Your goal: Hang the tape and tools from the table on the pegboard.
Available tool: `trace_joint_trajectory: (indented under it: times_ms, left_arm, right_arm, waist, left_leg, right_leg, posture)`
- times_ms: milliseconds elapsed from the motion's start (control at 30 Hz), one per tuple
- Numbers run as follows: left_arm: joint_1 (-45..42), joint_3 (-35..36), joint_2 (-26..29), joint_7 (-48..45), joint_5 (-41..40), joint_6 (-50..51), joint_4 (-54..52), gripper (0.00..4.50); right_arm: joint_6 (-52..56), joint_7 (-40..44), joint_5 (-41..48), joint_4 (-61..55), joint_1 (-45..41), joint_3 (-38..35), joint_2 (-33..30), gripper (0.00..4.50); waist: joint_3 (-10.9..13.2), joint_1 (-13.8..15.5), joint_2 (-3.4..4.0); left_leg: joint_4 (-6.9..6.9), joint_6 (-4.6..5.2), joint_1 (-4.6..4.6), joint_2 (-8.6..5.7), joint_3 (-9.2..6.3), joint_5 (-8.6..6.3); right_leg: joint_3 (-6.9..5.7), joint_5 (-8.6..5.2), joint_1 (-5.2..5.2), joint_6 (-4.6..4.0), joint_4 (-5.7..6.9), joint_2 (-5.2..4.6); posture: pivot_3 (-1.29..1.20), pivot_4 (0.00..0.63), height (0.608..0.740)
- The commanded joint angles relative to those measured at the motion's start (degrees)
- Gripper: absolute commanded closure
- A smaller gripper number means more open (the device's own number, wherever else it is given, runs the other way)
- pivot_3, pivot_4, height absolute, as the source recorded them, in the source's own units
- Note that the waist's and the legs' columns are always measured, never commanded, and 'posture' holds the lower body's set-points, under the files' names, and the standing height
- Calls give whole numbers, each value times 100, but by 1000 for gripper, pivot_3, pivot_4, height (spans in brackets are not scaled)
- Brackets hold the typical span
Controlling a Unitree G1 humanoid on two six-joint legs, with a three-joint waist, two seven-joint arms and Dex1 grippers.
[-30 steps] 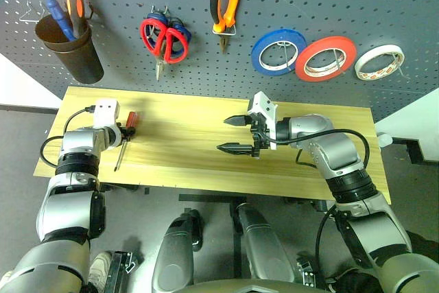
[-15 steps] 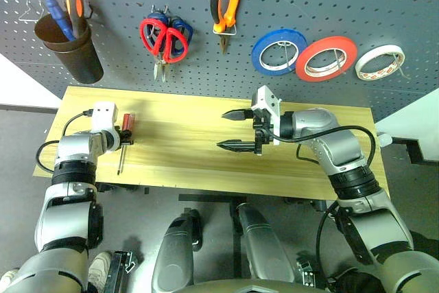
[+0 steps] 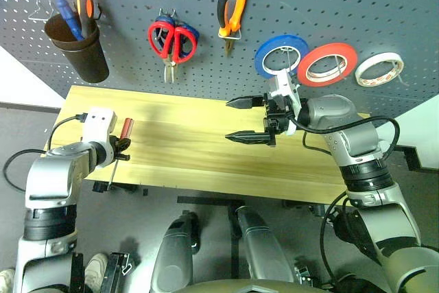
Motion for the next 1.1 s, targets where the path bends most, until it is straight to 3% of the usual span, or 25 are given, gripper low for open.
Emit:
trace_joint_trajectory:
  times_ms: [33,100,267,633,800,933,1100]
  left_arm:
    - [163,455,38,-2,-173,-106,-757,3647]
    - [211,633,12,-157,-407,-79,-1024,3647]
    - [530,1118,-49,-306,-513,-1095,-1113,3647]
    - [258,1526,-440,-597,-1183,-2990,-812,3647]
    - [-74,1474,-440,-439,-1163,-3551,-457,3647]
    - [-558,1405,-356,-352,-1062,-4076,-4,3647]
    - [-1162,1237,-179,-441,-976,-4615,615,3647]
  right_arm:
    - [-85,107,205,27,-218,-246,-56,0]
    - [-38,167,274,22,-265,-285,-76,0]
    - [87,202,378,18,-409,-318,-84,0]
    - [151,-4,604,118,-614,-616,-54,0]
    - [160,-97,654,184,-632,-715,-58,0]
    - [173,-301,821,304,-800,-926,56,0]
    - [39,-613,738,523,-982,-956,278,0]
  waist:
    - [-79,-9,-10]
    - [-144,-1,-17]
    - [-288,-9,-16]
    - [-591,127,-25]
    - [-691,150,-27]
    - [-726,145,-24]
    - [-737,118,-22]
  left_leg:
    - [0,-1,1,0,-2,1]
    - [0,-2,2,2,-7,1]
    - [0,-3,9,6,-17,2]
    - [1,1,17,8,-9,11]
    - [1,1,51,11,3,14]
    - [0,1,123,22,5,16]
    - [0,1,137,25,7,17]
  right_leg:
    - [-4,1,2,-2,0,0]
    - [-12,2,7,-3,-6,1]
    - [-28,9,28,-13,-30,3]
    - [-27,16,36,-22,-33,8]
    - [-26,20,69,-28,-32,21]
    - [-29,19,156,-30,-59,38]
    - [-19,22,161,-32,-51,41]
  posture:
    - [63,155,734]
    - [61,149,734]
    - [45,133,734]
    - [36,94,734]
    - [35,81,734]
    - [22,78,734]
    - [14,81,734]
